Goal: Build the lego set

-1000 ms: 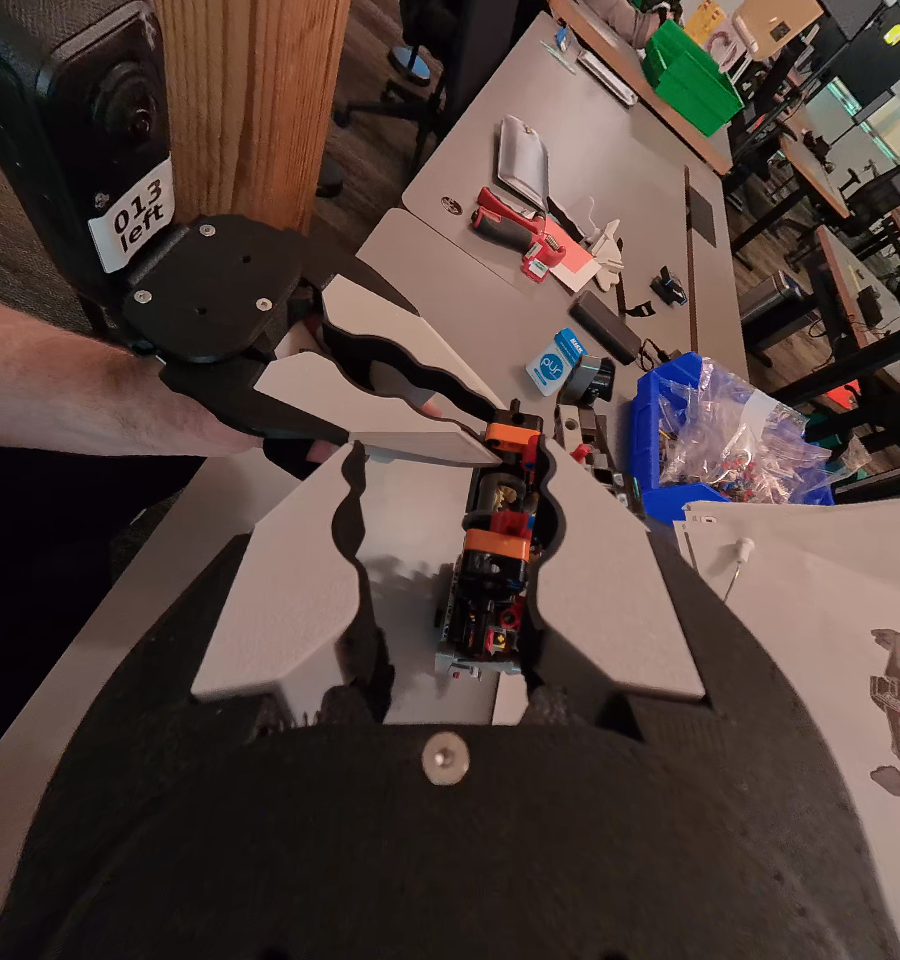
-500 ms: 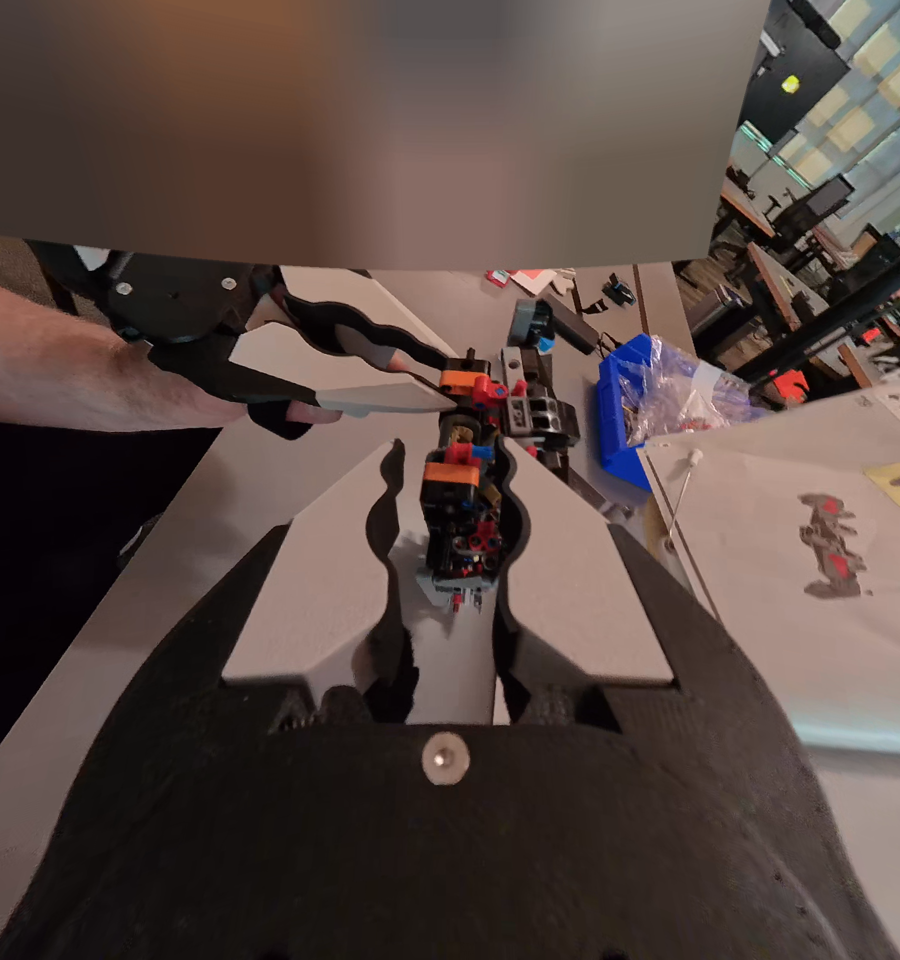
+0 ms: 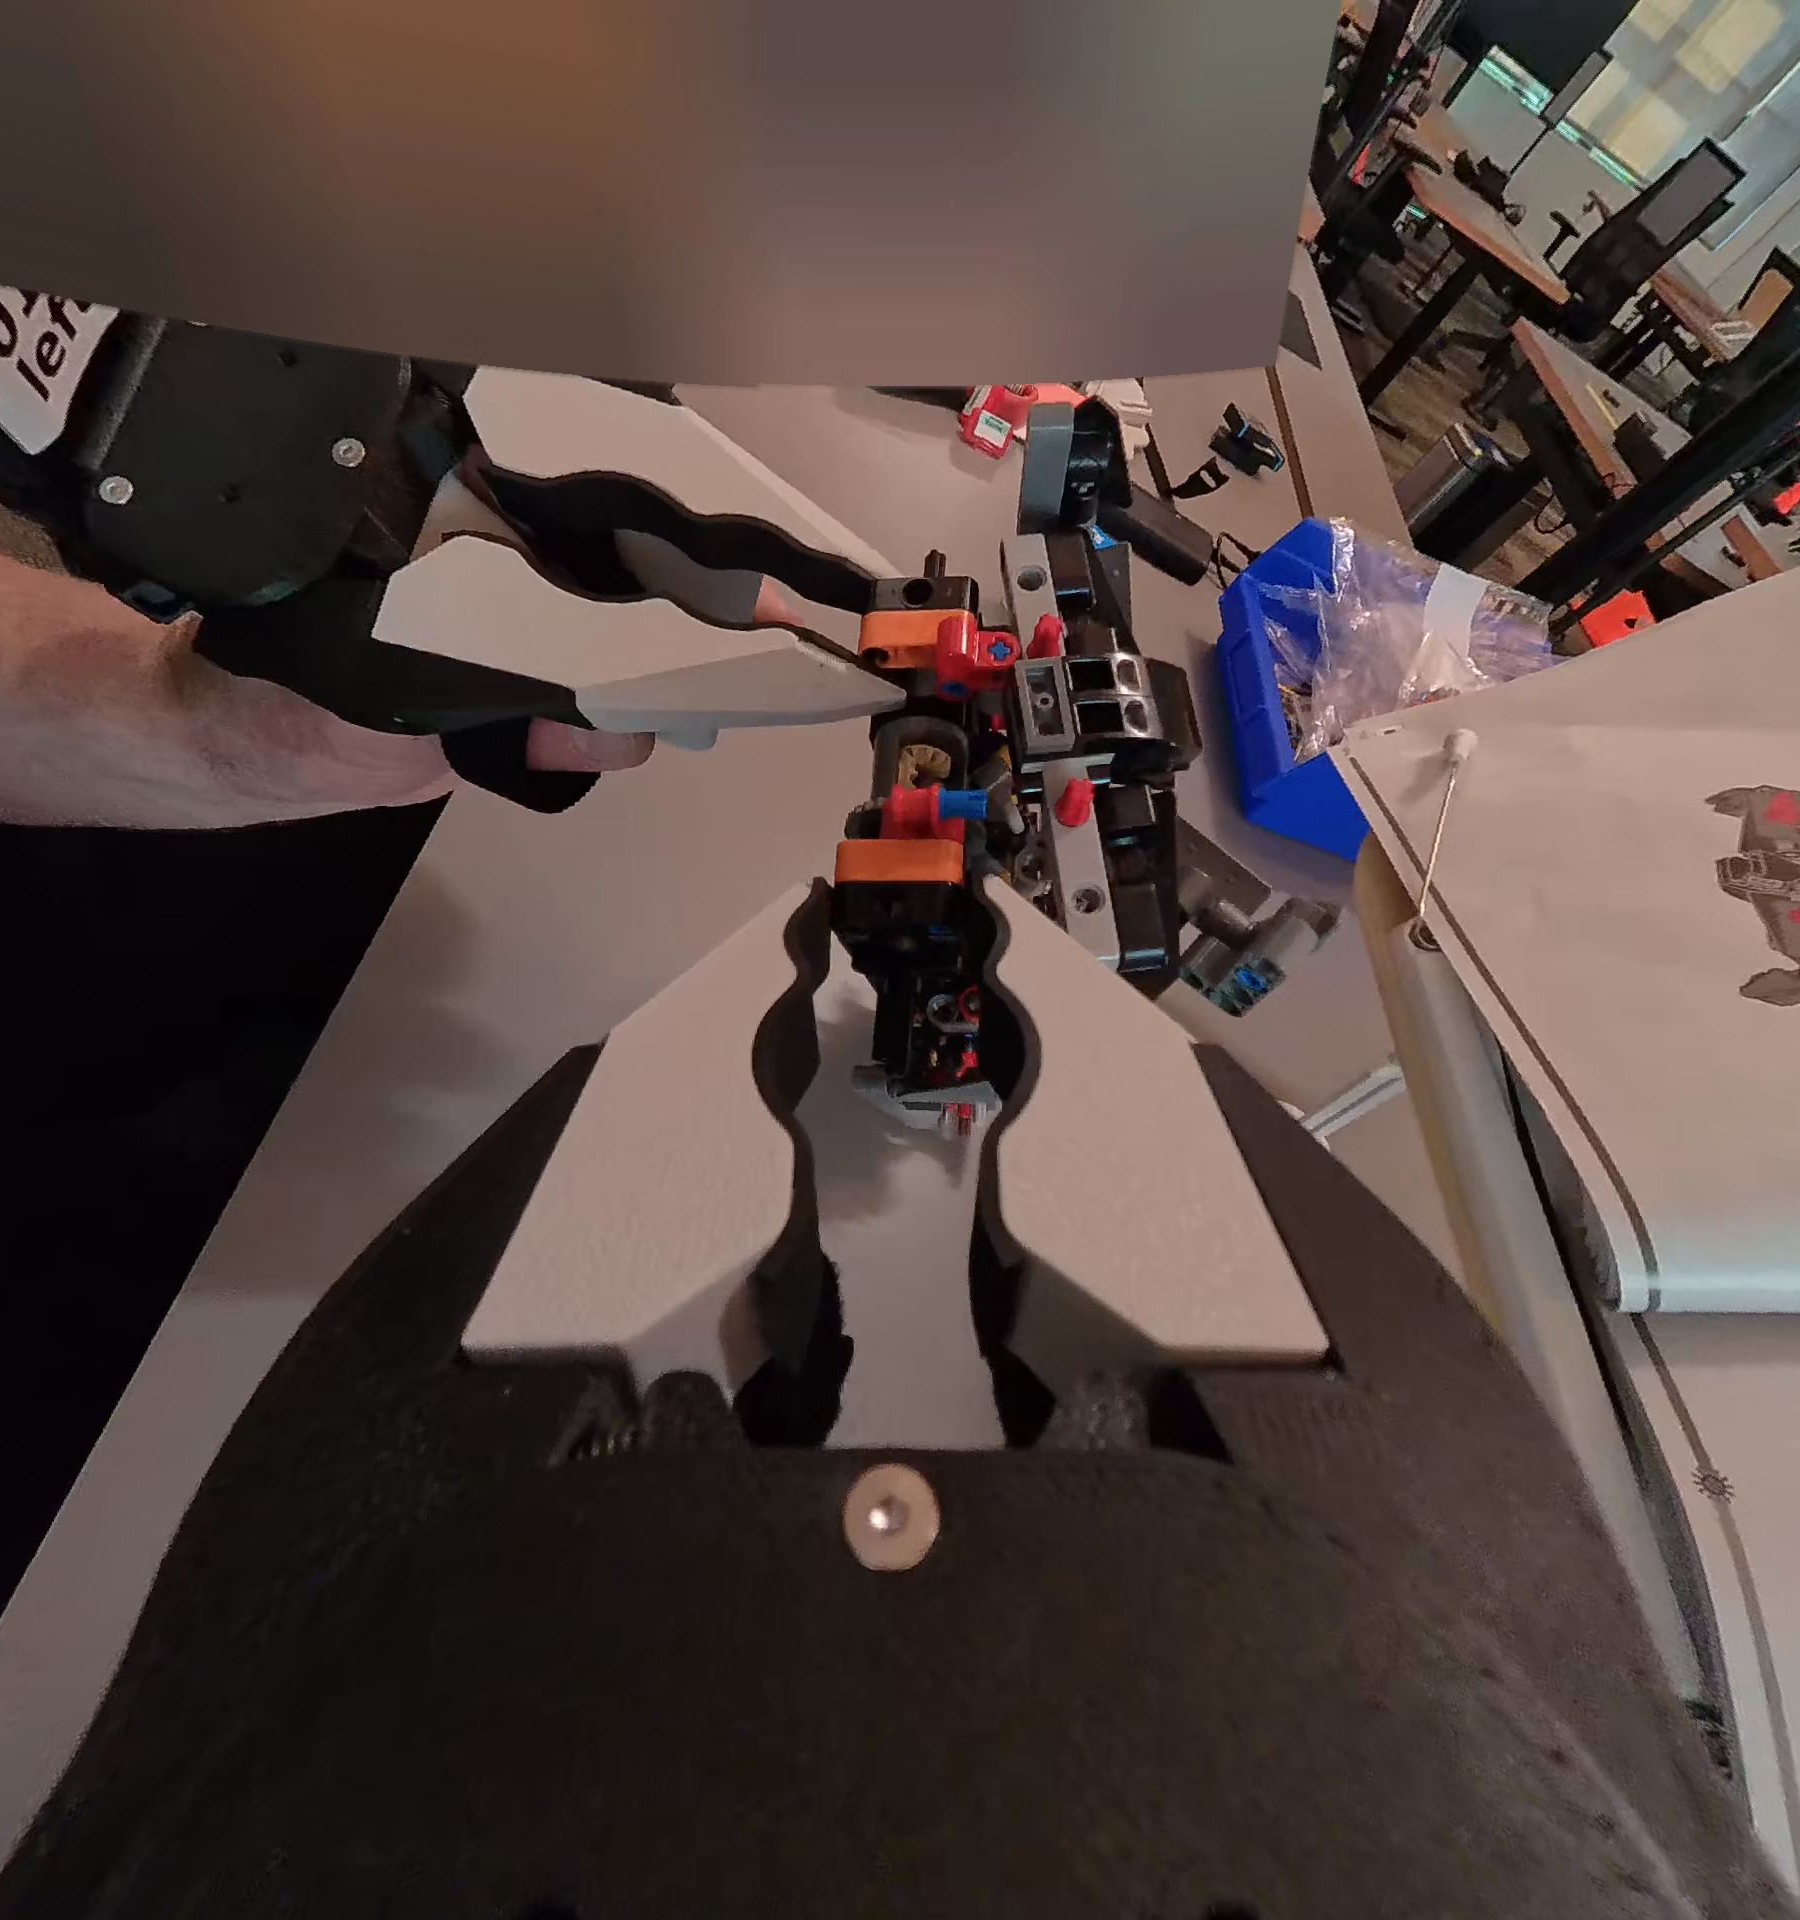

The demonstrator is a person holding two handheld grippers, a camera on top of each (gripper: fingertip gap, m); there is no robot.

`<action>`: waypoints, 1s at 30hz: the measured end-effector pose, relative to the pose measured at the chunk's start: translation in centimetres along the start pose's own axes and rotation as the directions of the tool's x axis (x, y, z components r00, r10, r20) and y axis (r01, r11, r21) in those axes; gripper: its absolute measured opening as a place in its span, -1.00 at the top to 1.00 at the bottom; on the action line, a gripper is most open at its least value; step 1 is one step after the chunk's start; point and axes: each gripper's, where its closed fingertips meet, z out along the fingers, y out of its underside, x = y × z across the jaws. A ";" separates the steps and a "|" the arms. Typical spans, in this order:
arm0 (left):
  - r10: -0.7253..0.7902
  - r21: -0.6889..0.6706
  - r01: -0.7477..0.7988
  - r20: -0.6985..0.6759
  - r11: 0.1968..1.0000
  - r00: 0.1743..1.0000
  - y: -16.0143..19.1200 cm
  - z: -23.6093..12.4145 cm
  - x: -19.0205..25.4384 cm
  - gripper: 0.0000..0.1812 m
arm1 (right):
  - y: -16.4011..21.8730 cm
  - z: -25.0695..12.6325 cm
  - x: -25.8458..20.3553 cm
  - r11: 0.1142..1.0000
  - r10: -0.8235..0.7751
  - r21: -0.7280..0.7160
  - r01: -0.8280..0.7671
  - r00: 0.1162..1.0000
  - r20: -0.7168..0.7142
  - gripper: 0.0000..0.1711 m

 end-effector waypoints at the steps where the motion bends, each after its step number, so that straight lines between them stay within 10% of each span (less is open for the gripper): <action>1: -0.005 0.000 0.005 0.001 1.000 1.000 0.0 0.0 -0.1 0.85 | -0.1 0.1 0.0 1.000 0.000 0.000 0.000 1.000 -0.003 0.73; 16: -0.035 -0.002 0.035 0.012 0.999 0.999 0.3 0.1 -0.7 0.86 | -4.3 2.5 -1.8 0.970 -0.245 -0.022 0.244 0.966 -0.088 0.32; 30: -0.025 0.009 0.025 -0.010 1.000 1.000 0.4 -0.1 -0.7 0.85 | -4.1 2.7 -1.9 0.986 -0.157 -0.062 0.155 0.987 -0.027 0.26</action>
